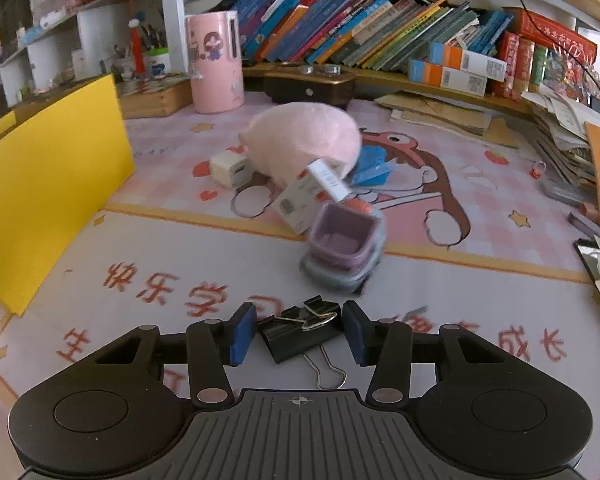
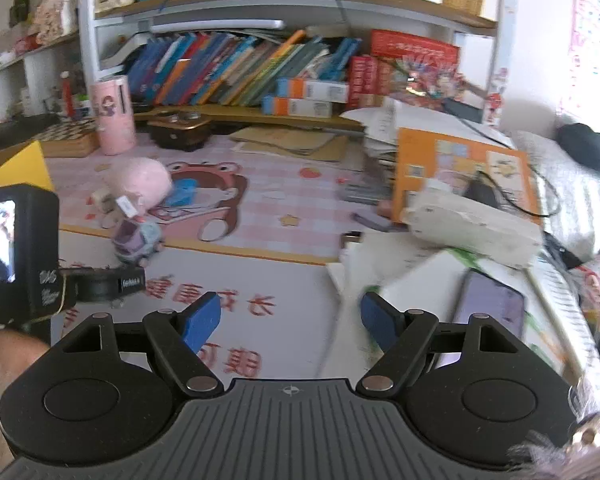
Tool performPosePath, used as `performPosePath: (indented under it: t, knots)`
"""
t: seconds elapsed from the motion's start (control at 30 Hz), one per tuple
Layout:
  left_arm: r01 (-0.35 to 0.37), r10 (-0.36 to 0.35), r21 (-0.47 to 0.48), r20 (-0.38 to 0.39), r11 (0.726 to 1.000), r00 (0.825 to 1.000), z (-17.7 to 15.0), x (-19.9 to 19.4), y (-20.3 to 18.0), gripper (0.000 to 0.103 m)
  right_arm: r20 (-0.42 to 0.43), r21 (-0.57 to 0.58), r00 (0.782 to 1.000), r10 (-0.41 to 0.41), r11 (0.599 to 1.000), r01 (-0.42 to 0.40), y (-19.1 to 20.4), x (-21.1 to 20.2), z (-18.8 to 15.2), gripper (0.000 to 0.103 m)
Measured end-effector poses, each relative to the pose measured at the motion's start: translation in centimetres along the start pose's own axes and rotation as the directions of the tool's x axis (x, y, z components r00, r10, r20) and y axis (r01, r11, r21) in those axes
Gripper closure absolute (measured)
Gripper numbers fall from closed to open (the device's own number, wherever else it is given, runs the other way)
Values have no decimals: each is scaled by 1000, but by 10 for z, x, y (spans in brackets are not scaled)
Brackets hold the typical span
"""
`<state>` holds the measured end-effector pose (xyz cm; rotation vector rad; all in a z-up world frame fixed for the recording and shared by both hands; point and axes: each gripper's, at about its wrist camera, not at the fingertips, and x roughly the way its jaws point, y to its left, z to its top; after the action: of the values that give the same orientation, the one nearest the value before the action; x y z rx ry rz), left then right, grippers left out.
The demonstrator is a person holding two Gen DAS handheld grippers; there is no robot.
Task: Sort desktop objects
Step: 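Lower the left tool onto the black binder clip and grasp it, then grasp the grey toy car with the right tool while the left tool lifts the binder clip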
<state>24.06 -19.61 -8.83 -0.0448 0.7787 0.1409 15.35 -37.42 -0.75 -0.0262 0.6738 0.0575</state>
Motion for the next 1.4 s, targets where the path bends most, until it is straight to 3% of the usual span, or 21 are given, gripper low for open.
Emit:
performPosePath:
  t: [0.2,0.43,0.63,0.87,0.93,0.97,1.4]
  knots:
    - [18,-17,-96,11,995,1000,0,-29,55,57,-34,-11,990,134,991,-134,29,30,13,24]
    - [50,-28,-223,101,973,995,13,-87,109,57,-61,-76,966,251,964,-255,74,77,28,20]
    - [57,-25,-253,126,966,992,16,-117,127,57,-45,-170,958,283,943,-286,103,124,37,20]
    - [61,-32,-258,114,964,993,14,-124,133,57,-102,-224,948,301,922,-316,116,169,39,23]
    - [66,-38,-256,114,964,993,14,-124,133,57,-108,-226,946,307,919,-324,117,173,38,30]
    - [68,-40,-255,113,964,993,13,-124,132,57,-112,-227,945,308,918,-326,117,175,37,44]
    - [130,-104,-235,120,963,987,16,-128,123,57,-93,-144,944,317,934,-328,88,132,30,44]
